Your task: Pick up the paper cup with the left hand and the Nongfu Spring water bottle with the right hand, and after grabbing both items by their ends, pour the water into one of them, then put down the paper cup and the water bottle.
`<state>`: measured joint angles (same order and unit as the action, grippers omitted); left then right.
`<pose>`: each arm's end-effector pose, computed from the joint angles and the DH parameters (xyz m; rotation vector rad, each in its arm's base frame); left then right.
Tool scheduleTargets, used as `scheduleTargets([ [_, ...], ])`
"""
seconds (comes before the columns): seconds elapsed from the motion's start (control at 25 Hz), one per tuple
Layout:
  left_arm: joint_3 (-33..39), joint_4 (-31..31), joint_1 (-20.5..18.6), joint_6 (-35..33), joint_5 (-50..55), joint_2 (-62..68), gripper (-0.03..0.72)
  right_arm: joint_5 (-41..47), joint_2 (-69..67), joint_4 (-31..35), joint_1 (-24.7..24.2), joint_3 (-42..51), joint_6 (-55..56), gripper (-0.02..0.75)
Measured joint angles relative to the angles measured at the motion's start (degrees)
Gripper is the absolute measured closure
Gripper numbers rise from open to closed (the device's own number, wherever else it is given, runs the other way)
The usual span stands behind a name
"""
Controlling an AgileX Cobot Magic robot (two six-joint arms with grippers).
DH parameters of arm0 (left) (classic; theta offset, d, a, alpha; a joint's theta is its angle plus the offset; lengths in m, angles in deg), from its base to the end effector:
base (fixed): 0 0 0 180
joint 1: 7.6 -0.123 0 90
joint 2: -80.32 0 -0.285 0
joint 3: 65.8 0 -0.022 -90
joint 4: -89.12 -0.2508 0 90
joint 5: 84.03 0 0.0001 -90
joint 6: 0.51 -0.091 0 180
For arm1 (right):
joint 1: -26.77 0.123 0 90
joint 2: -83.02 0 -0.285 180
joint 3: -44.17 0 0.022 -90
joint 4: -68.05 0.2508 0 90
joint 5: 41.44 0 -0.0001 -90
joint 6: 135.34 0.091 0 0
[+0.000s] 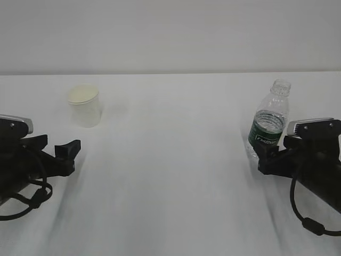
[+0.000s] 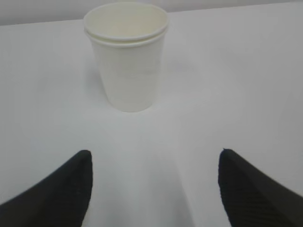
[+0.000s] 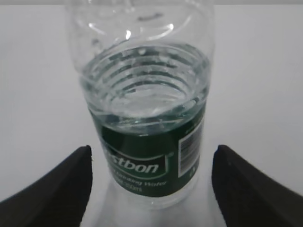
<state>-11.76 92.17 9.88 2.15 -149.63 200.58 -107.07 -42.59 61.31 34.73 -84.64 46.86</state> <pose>0.2650 -0.0788 0.0925 0.1917 1.8930 -0.2079 0.2821 0.0493 0.0725 -0.2159 1.9333 0.1893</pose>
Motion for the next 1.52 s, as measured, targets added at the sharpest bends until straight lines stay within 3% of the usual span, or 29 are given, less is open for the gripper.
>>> scheduleTargets([
  [1.52, -1.99, 0.34, 0.00, 0.00, 0.00, 0.44, 0.103, 0.32, -6.57, 0.00, 0.00, -8.97, -0.10, 0.150],
])
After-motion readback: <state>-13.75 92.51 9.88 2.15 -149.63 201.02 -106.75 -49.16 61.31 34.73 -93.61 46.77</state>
